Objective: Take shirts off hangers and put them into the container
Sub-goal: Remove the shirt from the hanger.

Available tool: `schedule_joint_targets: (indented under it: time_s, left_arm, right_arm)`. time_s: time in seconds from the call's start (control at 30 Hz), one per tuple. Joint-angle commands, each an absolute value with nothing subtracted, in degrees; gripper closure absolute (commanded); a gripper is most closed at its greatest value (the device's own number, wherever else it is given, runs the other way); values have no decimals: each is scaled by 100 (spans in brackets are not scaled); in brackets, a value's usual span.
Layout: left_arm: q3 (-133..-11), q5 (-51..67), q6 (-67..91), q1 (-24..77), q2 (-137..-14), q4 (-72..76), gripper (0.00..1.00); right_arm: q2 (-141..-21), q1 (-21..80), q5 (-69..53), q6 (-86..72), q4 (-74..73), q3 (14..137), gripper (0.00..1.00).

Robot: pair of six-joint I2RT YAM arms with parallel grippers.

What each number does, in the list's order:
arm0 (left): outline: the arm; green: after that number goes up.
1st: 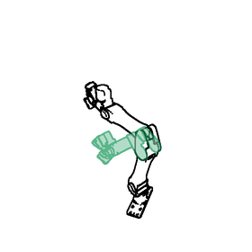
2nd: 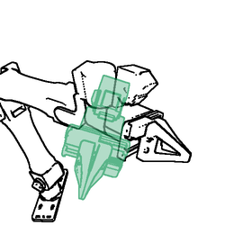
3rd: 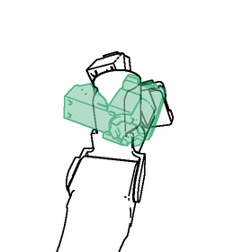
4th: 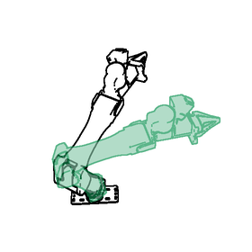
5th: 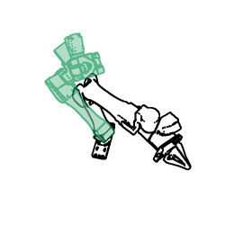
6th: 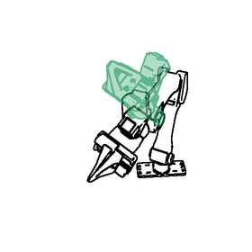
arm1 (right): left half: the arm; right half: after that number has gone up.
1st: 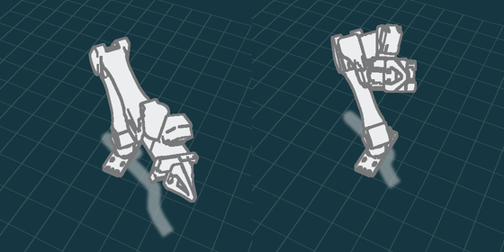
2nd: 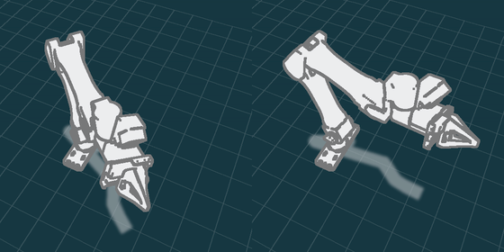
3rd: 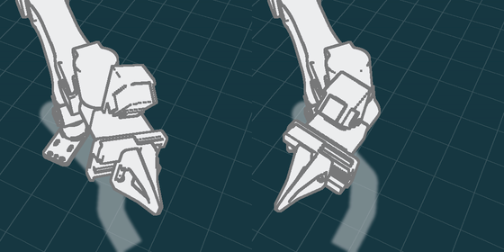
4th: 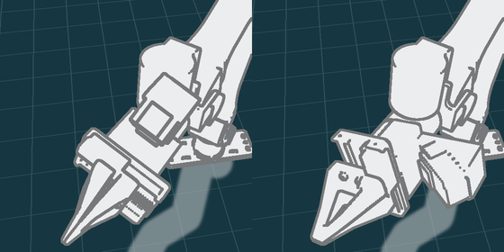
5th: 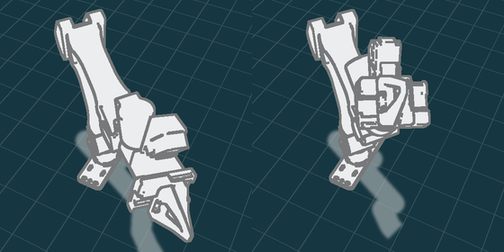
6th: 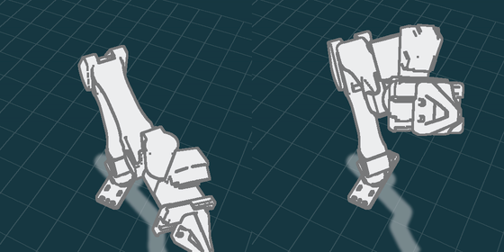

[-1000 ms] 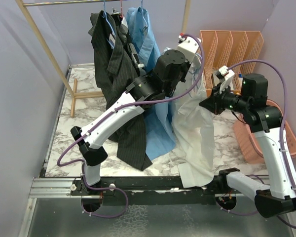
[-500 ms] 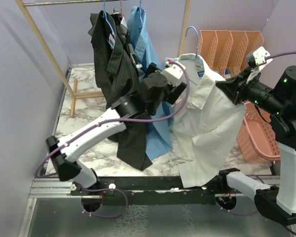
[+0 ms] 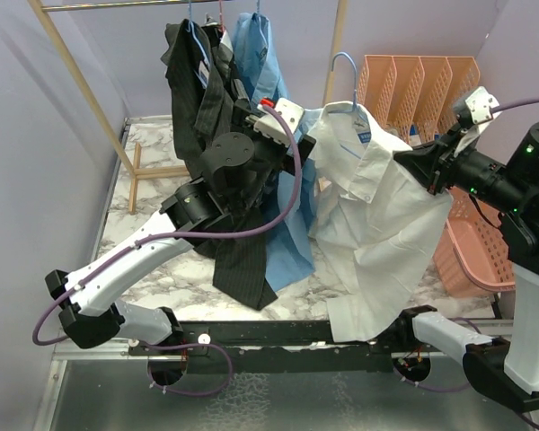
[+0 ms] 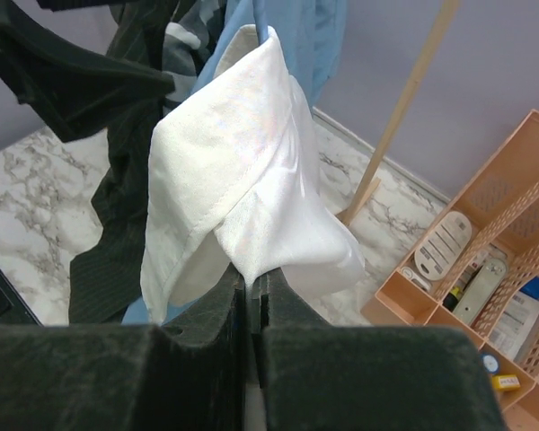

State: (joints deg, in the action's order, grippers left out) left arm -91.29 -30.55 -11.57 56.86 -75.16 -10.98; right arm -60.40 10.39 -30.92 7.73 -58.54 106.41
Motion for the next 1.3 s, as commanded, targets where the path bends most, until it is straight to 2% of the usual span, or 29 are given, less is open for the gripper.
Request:
schedule_joint_targets:
  time_s: [0.0, 0.3, 0.43, 0.63, 0.93, 1.13, 1.27]
  left_arm:
    - [-9298, -3037, -1387, 5689, -7803, -1126, 1]
    - [-9358, -2972, -1465, 5687, -7892, -511, 3]
    - [-9251, -2839, -1474, 5695, -7782, -85, 5]
    - [-9160, -2875, -1535, 5692, -7612, 244, 8]
    - [-9108, -2642, -1571, 5693, -7575, 313, 11]
    - [-9193, -2483, -1775, 5687, -7867, 344, 20]
    - [-9100, -2492, -1920, 5686, -8000, 605, 36]
  right_arm:
    - [-5930, 1037, -3483, 700, -5680, 11162, 99]
    - [-6272, 1037, -4162, 658, -5814, 12098, 99]
    - [-6239, 1034, -4563, 624, -5829, 12081, 99]
    - [-6132, 1033, -4546, 642, -5818, 12016, 99]
    - [-6137, 1032, -5191, 628, -5893, 12077, 99]
    - [-6139, 1037, -5627, 555, -5864, 11892, 99]
    - [-6132, 1037, -5524, 578, -5887, 11894, 99]
